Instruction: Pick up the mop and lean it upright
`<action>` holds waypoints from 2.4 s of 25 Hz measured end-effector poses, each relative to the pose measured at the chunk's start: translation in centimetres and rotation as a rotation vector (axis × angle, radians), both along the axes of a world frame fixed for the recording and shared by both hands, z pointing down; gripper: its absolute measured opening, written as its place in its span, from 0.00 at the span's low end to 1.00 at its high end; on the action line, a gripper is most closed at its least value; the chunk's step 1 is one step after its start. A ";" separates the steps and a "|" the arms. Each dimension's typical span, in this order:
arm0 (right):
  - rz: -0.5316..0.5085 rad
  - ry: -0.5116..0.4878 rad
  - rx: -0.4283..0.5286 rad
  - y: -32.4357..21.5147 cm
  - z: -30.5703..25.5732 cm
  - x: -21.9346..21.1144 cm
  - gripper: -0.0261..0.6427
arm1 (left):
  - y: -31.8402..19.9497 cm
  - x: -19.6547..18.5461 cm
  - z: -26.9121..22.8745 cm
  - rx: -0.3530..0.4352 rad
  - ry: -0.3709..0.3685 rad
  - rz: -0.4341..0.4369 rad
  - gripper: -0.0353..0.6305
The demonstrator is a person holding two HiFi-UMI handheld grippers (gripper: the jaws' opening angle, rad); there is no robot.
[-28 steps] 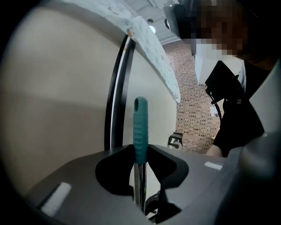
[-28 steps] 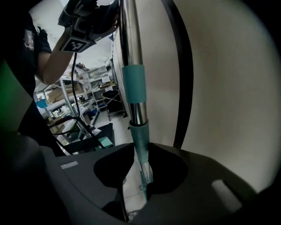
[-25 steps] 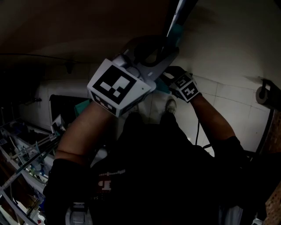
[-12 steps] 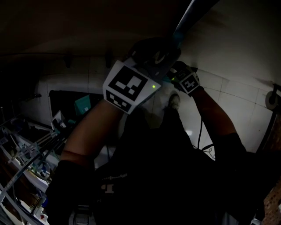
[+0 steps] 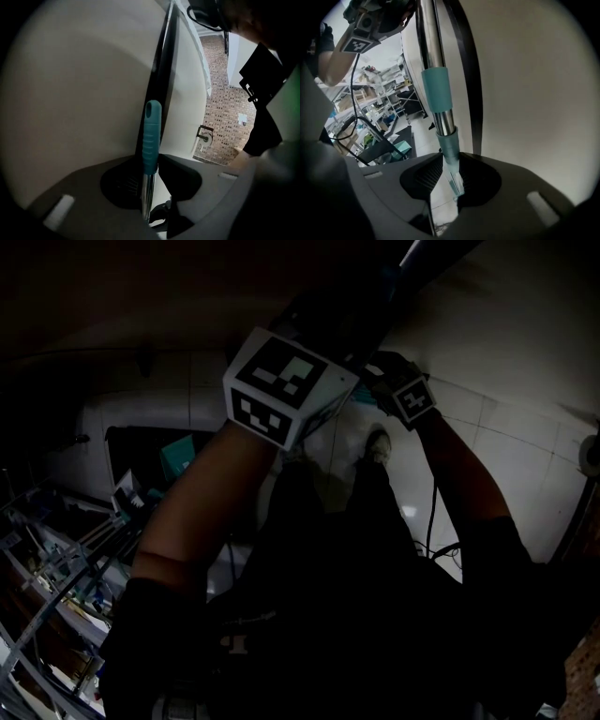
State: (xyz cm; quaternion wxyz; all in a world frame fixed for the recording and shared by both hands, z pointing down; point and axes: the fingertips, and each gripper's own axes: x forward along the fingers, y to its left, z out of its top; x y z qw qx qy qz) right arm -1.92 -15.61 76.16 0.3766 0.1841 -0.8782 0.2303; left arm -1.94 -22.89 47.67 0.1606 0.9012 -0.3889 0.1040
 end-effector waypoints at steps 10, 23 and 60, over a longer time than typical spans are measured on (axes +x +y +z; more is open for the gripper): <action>0.032 0.015 -0.019 0.7 -0.3 -0.1 0.28 | 0.3 0.3 0.0 -0.023 0.015 0.009 0.22; 0.053 0.012 -0.019 1.0 -0.9 0.7 0.34 | 1.4 -1.6 0.8 -0.069 0.076 -0.041 0.32; 0.239 -0.479 0.582 3.5 -50.9 10.4 0.06 | 12.8 -12.7 -25.3 0.313 0.224 -0.179 0.08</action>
